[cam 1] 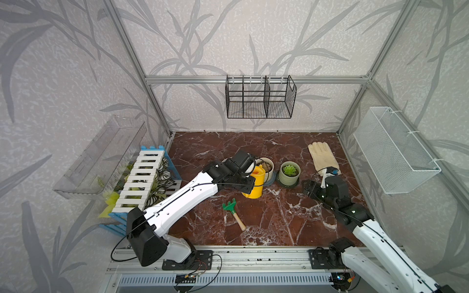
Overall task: Water the succulent around the soil edge
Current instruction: Water the soil of the potted plant with water, then place the watering can at the center of the board.
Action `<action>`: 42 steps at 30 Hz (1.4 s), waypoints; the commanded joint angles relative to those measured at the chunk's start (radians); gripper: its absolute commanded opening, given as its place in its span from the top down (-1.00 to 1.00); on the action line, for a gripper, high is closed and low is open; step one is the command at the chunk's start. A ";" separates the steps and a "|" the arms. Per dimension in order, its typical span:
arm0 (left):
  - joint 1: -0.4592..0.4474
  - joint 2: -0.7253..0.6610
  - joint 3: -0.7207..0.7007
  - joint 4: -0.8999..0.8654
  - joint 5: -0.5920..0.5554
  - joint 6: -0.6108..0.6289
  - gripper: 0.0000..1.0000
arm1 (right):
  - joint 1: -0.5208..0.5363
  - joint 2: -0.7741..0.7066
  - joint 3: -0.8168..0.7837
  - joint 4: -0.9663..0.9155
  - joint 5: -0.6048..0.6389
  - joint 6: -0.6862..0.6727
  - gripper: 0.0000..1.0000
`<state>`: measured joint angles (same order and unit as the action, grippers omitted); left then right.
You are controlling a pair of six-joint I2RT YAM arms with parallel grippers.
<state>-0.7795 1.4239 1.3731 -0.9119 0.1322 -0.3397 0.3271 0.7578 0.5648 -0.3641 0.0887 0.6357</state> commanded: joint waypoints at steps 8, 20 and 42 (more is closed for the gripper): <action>-0.070 -0.136 -0.213 0.246 -0.042 0.030 1.00 | -0.004 0.007 -0.011 0.010 0.015 -0.002 -0.75; -0.242 -0.245 -0.614 0.618 -0.155 -0.080 1.00 | -0.004 -0.016 -0.022 0.060 -0.031 -0.021 -0.75; -0.189 -0.535 -0.645 0.686 -0.614 -0.054 -1.00 | -0.002 -0.019 -0.005 0.151 -0.114 -0.012 -0.98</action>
<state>-1.0073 0.8993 0.6720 -0.2687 -0.2947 -0.4526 0.3271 0.7151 0.5308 -0.2325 -0.0185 0.6147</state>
